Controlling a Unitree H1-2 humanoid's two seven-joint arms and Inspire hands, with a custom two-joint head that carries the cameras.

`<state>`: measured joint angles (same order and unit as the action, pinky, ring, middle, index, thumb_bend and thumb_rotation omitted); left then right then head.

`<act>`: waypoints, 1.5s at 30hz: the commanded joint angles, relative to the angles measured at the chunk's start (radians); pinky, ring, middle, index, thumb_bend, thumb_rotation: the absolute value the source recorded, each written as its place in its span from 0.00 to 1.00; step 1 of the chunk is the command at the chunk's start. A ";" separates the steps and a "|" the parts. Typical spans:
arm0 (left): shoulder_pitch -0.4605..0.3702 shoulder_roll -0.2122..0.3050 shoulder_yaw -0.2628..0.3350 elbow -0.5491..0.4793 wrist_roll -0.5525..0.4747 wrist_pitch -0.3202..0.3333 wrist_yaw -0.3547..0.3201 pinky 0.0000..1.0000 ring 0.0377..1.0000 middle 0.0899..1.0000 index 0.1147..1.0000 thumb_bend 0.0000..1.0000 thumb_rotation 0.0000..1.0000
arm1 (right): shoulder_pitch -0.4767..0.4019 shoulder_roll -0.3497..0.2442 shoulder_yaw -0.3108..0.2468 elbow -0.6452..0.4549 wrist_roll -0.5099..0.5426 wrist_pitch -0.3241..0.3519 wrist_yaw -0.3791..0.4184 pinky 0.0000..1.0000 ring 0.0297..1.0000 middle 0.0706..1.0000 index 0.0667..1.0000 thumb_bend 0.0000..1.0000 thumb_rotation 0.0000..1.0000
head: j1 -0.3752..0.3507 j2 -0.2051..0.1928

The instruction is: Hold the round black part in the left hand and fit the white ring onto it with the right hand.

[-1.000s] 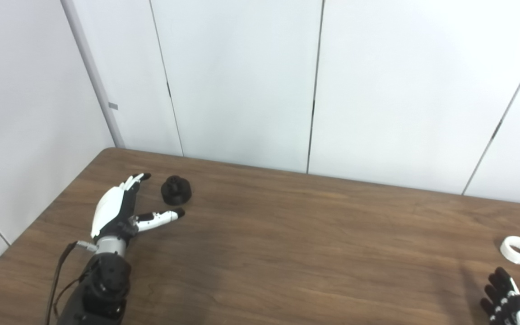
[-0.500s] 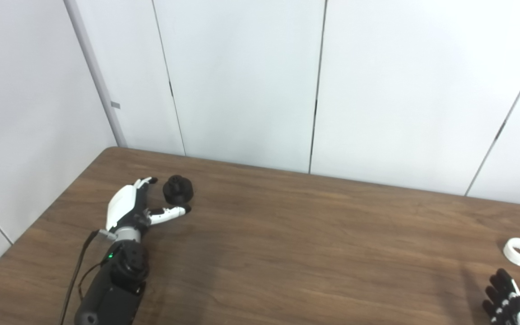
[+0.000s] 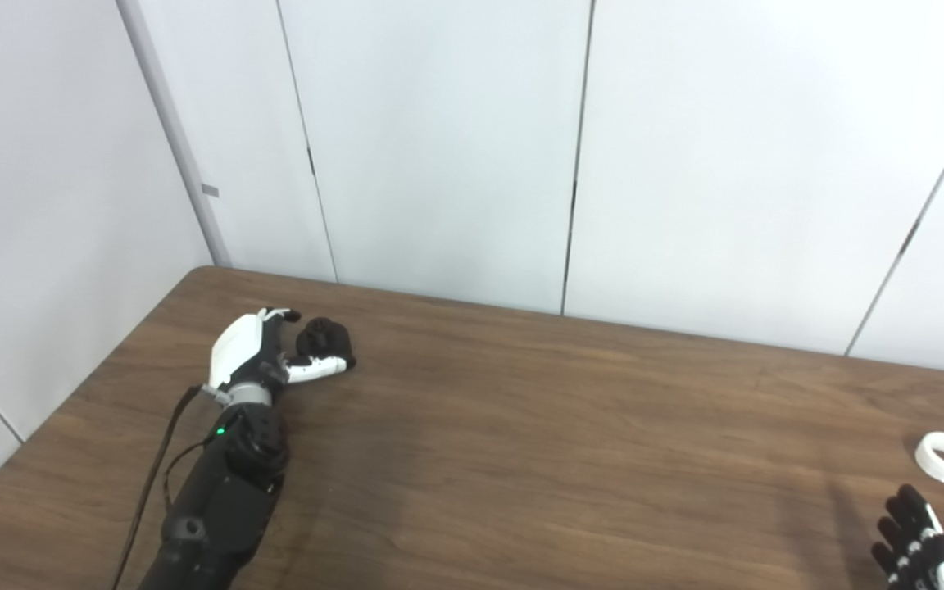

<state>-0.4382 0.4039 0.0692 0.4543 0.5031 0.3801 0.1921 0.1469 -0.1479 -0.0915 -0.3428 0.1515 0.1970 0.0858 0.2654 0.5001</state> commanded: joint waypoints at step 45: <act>-0.102 0.023 -0.022 0.152 -0.094 -0.087 0.080 1.00 0.97 0.85 0.46 0.71 0.14 | -0.009 0.011 0.003 -0.101 -0.013 0.046 -0.015 1.00 1.00 1.00 1.00 0.32 1.00 | -0.015 -0.001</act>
<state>-0.5092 0.4100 0.0419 0.6161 0.4222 0.2991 0.2698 0.1522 -0.1353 -0.0862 -0.4079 0.1390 0.2652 0.0723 0.2500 0.4985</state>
